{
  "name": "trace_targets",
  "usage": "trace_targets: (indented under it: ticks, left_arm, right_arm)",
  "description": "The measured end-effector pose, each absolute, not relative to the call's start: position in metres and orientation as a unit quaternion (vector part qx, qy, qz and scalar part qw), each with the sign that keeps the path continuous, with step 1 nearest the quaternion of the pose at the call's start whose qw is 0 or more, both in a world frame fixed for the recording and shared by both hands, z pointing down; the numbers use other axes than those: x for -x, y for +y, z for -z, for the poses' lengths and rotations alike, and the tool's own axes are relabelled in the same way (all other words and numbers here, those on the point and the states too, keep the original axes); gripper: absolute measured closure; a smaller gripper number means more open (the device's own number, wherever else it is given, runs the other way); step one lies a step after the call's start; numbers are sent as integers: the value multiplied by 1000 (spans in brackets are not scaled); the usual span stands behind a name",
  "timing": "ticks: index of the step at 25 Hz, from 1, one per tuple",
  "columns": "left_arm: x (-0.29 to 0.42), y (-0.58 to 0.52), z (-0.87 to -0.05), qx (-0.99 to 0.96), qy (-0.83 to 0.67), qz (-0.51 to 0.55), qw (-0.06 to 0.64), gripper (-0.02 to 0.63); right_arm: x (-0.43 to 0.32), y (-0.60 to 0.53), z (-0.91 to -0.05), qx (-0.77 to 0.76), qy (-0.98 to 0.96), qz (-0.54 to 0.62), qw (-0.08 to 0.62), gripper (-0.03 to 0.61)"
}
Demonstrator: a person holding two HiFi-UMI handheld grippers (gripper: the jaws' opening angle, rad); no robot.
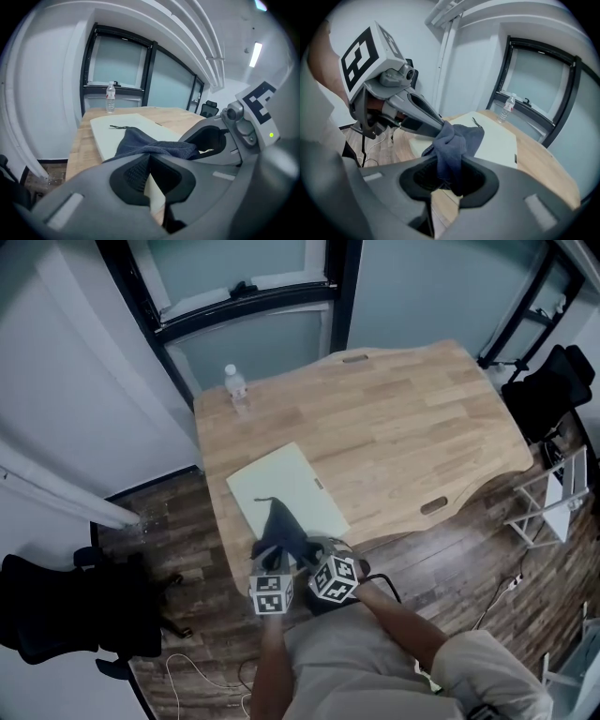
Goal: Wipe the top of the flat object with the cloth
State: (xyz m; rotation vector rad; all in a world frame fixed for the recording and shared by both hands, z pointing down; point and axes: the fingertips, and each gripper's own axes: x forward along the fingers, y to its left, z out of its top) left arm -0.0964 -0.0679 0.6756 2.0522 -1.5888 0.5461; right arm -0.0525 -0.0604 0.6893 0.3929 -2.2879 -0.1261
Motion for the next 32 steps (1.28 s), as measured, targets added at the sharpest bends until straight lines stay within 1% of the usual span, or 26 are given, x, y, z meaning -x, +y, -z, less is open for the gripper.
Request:
trace_targets:
  ticks: [10, 18, 29, 32]
  left_arm:
    - [52, -105, -677, -787, -529, -215, 232, 606]
    - [32, -114, -678, -802, -509, -221, 221, 606]
    - [53, -90, -681, -787, -530, -221, 226, 606]
    - [61, -75, -683, -774, -546, -216, 237, 606]
  right_arm:
    - [11, -87, -694, -209, -893, 14, 398, 476]
    - [-23, -109, -695, -265, -878, -12, 399, 476]
    - [-78, -137, -697, -365, -839, -53, 400, 476]
    - [-92, -137, -699, -381, -829, -59, 406, 476]
